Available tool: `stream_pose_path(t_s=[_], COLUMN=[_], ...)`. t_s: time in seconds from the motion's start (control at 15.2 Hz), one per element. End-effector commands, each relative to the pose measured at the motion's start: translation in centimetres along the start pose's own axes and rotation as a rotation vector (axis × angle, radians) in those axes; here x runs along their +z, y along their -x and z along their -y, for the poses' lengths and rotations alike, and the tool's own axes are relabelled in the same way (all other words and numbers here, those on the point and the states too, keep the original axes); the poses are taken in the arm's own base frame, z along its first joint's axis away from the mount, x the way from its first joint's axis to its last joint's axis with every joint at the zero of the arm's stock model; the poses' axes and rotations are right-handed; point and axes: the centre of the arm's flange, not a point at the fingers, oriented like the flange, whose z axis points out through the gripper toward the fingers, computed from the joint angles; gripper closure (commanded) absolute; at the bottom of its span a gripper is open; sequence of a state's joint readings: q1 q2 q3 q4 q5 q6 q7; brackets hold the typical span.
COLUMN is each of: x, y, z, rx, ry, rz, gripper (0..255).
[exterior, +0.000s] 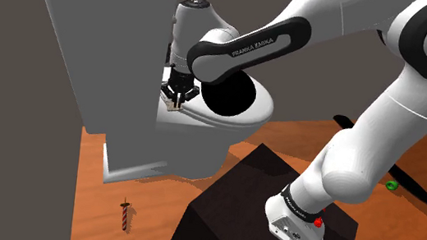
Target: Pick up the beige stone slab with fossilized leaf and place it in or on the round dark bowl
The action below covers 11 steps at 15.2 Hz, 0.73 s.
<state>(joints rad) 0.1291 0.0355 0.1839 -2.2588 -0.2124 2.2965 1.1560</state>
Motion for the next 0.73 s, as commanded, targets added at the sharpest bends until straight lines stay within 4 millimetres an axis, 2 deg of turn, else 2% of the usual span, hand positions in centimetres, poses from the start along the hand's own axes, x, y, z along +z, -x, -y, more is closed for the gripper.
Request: stream_pose_path(t_s=[0.0, 0.13, 0.2, 0.26, 0.46, 0.66], x=[0.5, 0.4, 0.0, 0.0, -2.3, -0.7], y=[0.3, 0.6, 0.0, 0.0, -0.2, -0.4], z=[0.0, 0.1, -0.1, -0.1, -1.0, -0.8], rx=[-0.007, -0.007, 0.004, 0.004, -0.158, -0.158], ry=[0.016, 0.016, 0.004, 0.004, -0.109, -0.109], rz=[0.009, 0.008, 0.001, 0.001, -0.168, -0.168], gripper=[255, 255, 255, 0, 0, 0])
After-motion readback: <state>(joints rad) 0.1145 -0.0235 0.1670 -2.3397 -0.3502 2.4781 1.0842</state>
